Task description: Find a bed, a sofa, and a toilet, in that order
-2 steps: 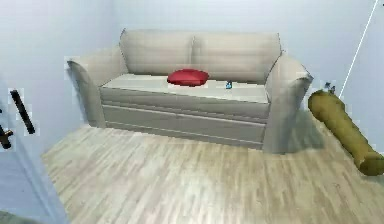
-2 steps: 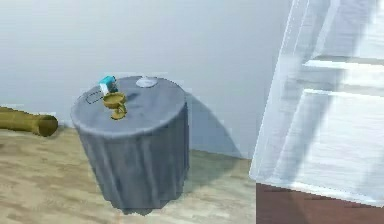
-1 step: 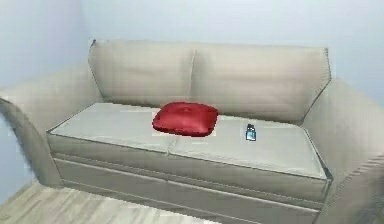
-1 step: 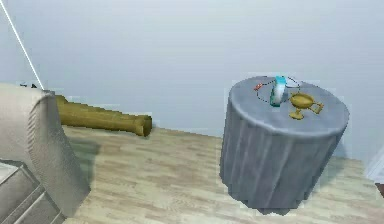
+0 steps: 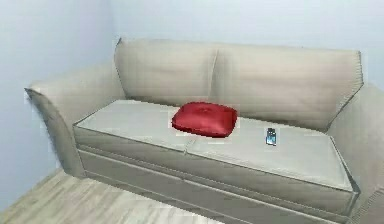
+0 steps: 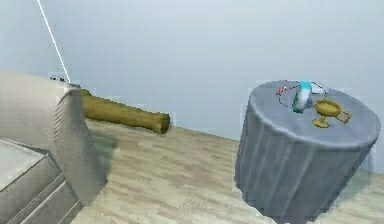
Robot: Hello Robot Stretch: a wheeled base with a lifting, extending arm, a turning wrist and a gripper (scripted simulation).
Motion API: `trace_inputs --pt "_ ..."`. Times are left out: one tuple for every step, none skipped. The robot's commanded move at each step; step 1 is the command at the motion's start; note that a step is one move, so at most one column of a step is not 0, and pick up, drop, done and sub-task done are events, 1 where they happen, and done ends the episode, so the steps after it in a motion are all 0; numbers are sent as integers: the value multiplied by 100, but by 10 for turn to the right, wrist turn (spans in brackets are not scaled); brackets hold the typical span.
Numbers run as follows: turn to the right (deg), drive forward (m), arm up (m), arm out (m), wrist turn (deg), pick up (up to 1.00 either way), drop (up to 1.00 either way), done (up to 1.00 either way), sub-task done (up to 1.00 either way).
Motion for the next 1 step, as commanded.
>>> trace_inputs --pt "0 30 0 0 0 0 0 0 0"
